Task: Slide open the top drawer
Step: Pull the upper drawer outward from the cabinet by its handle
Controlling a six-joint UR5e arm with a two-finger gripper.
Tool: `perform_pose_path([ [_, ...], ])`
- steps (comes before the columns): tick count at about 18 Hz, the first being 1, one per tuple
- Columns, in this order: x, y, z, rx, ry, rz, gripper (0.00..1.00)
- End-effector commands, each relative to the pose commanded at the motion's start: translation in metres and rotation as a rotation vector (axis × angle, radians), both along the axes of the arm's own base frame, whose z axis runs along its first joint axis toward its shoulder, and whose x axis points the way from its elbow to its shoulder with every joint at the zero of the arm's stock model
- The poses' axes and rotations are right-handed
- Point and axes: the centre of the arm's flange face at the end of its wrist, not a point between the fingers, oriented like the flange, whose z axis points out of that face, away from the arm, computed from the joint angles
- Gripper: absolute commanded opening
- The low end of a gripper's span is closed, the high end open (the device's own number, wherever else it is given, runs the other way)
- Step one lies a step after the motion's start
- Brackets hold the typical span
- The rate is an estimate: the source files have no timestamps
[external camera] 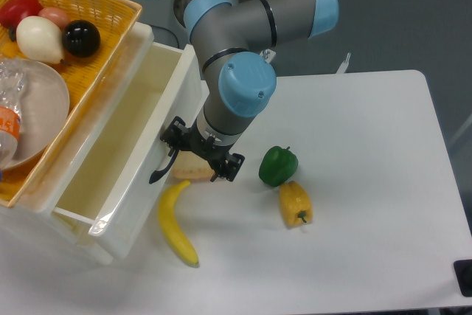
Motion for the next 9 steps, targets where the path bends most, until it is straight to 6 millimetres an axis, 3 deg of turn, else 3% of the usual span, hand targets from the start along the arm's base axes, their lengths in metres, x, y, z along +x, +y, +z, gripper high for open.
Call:
perform_pose_path([
  [9,-0.0099,-0.0038,-0.0033,0.004,0.002,-0.009,1.0],
])
